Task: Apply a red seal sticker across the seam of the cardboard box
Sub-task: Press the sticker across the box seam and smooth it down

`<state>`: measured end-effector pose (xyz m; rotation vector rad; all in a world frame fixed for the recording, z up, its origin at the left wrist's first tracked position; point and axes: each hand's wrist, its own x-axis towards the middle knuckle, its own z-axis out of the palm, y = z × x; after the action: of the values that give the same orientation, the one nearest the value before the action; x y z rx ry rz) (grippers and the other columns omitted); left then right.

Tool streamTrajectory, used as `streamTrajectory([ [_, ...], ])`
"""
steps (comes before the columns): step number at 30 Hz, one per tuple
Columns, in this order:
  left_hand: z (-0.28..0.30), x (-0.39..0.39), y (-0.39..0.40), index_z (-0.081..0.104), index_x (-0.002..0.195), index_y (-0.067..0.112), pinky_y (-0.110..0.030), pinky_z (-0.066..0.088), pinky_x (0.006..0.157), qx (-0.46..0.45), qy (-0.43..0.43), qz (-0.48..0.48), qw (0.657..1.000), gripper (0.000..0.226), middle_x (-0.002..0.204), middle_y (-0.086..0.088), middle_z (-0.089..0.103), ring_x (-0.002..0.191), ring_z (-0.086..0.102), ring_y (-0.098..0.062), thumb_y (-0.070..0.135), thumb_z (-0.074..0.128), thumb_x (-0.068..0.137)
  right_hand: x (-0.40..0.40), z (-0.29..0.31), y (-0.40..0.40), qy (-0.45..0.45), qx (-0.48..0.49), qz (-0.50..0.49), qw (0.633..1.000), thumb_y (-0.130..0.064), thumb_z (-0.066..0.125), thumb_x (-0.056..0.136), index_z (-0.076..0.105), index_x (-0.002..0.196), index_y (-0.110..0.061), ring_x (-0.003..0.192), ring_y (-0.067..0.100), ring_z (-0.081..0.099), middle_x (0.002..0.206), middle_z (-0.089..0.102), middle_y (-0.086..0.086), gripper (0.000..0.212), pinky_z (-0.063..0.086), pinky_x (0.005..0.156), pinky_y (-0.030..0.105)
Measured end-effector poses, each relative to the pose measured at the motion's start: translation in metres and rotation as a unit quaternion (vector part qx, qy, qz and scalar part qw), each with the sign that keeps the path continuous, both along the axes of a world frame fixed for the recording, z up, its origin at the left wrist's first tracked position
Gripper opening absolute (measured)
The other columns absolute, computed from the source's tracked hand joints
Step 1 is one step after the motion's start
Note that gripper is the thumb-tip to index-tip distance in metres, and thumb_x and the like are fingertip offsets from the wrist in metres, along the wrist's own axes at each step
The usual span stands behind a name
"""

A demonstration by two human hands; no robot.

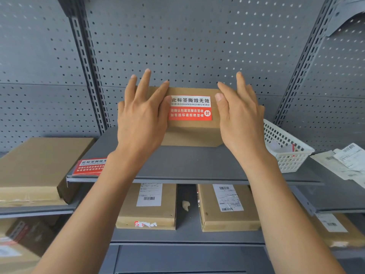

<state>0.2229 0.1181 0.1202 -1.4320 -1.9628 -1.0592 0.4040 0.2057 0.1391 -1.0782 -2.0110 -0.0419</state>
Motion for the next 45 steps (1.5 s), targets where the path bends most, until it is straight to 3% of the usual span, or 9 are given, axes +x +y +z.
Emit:
streamTrajectory([
  [9, 0.001, 0.005, -0.001, 0.052, 0.149, 0.025, -0.061, 0.043, 0.098, -0.023, 0.044, 0.028, 0.998, 0.091, 0.169, -0.01, 0.026, 0.156, 0.02, -0.039, 0.087, 0.024, 0.087, -0.011, -0.008, -0.007, -0.039, 0.005, -0.026, 0.999, -0.088, 0.039, 0.08, 0.039, 0.151, -0.027, 0.156, 0.034, 0.008, 0.17, 0.014, 0.006, 0.093, 0.025, 0.111, 0.059],
  [16, -0.003, -0.008, -0.002, 0.048, 0.152, 0.021, -0.063, 0.043, 0.101, -0.032, 0.099, 0.011, 0.995, 0.09, 0.167, -0.013, 0.03, 0.155, 0.023, -0.039, 0.084, 0.031, 0.089, -0.001, -0.007, 0.0, -0.046, -0.005, 0.019, 0.999, -0.083, 0.045, 0.081, 0.039, 0.153, -0.027, 0.156, 0.033, 0.01, 0.17, 0.017, 0.004, 0.091, 0.026, 0.111, 0.061],
  [21, -0.005, -0.02, -0.004, 0.047, 0.153, 0.021, -0.063, 0.042, 0.103, -0.034, 0.102, -0.036, 0.994, 0.076, 0.166, -0.014, 0.032, 0.156, 0.022, -0.038, 0.072, 0.037, 0.097, 0.007, -0.006, 0.005, -0.001, -0.058, 0.086, 0.995, -0.065, 0.058, 0.087, 0.039, 0.154, -0.025, 0.156, 0.036, 0.004, 0.171, 0.012, 0.005, 0.08, 0.019, 0.117, 0.06],
  [27, -0.007, -0.028, -0.006, 0.056, 0.146, 0.017, -0.061, 0.037, 0.112, 0.006, 0.073, -0.078, 0.994, 0.054, 0.162, -0.017, 0.038, 0.152, 0.027, -0.045, 0.049, 0.045, 0.104, 0.015, -0.008, 0.01, 0.08, -0.1, 0.128, 0.983, -0.042, 0.063, 0.098, 0.045, 0.152, -0.023, 0.157, 0.028, 0.01, 0.17, 0.013, 0.007, 0.06, 0.017, 0.124, 0.046],
  [29, -0.01, -0.027, -0.006, 0.058, 0.144, 0.018, -0.059, 0.032, 0.118, 0.027, 0.015, -0.09, 0.995, 0.046, 0.164, -0.017, 0.035, 0.154, 0.023, -0.042, 0.042, 0.049, 0.105, 0.015, -0.009, 0.008, 0.111, -0.106, 0.125, 0.98, -0.038, 0.058, 0.101, 0.046, 0.151, -0.023, 0.156, 0.021, 0.015, 0.17, 0.014, 0.007, 0.053, 0.02, 0.123, 0.037],
  [34, -0.014, -0.003, -0.004, 0.065, 0.136, 0.024, -0.048, 0.031, 0.12, 0.118, -0.176, -0.081, 0.974, 0.042, 0.166, -0.009, 0.034, 0.149, 0.035, -0.026, 0.042, 0.059, 0.099, 0.0, -0.014, -0.005, 0.167, -0.135, 0.091, 0.972, -0.054, 0.056, 0.098, 0.043, 0.152, -0.03, 0.156, 0.018, 0.014, 0.17, 0.013, 0.004, 0.061, 0.017, 0.123, 0.039],
  [37, -0.014, 0.01, -0.002, 0.059, 0.141, 0.03, -0.046, 0.035, 0.115, 0.109, -0.172, -0.038, 0.978, 0.054, 0.17, -0.002, 0.025, 0.143, 0.036, -0.025, 0.058, 0.059, 0.095, -0.013, -0.02, -0.008, 0.167, -0.099, 0.049, 0.98, -0.067, 0.053, 0.092, 0.042, 0.151, -0.031, 0.154, 0.025, 0.017, 0.17, 0.013, 0.006, 0.07, 0.022, 0.122, 0.049],
  [41, -0.012, 0.022, 0.002, 0.041, 0.153, 0.034, -0.055, 0.04, 0.107, 0.004, -0.152, 0.037, 0.988, 0.086, 0.172, 0.0, 0.014, 0.148, 0.029, -0.029, 0.084, 0.043, 0.083, -0.029, -0.027, -0.013, 0.13, -0.051, -0.027, 0.99, -0.082, 0.036, 0.085, 0.045, 0.148, -0.03, 0.149, 0.032, 0.024, 0.17, 0.015, 0.006, 0.082, 0.026, 0.113, 0.055],
  [45, -0.014, 0.028, 0.011, 0.046, 0.148, 0.03, -0.057, 0.039, 0.1, -0.017, -0.115, 0.09, 0.989, 0.085, 0.171, -0.005, 0.017, 0.147, 0.03, -0.033, 0.084, 0.038, 0.084, -0.042, -0.034, -0.01, 0.102, -0.028, -0.089, 0.99, -0.085, 0.027, 0.083, 0.051, 0.144, -0.032, 0.148, 0.036, 0.023, 0.168, 0.022, 0.004, 0.085, 0.023, 0.109, 0.057],
])
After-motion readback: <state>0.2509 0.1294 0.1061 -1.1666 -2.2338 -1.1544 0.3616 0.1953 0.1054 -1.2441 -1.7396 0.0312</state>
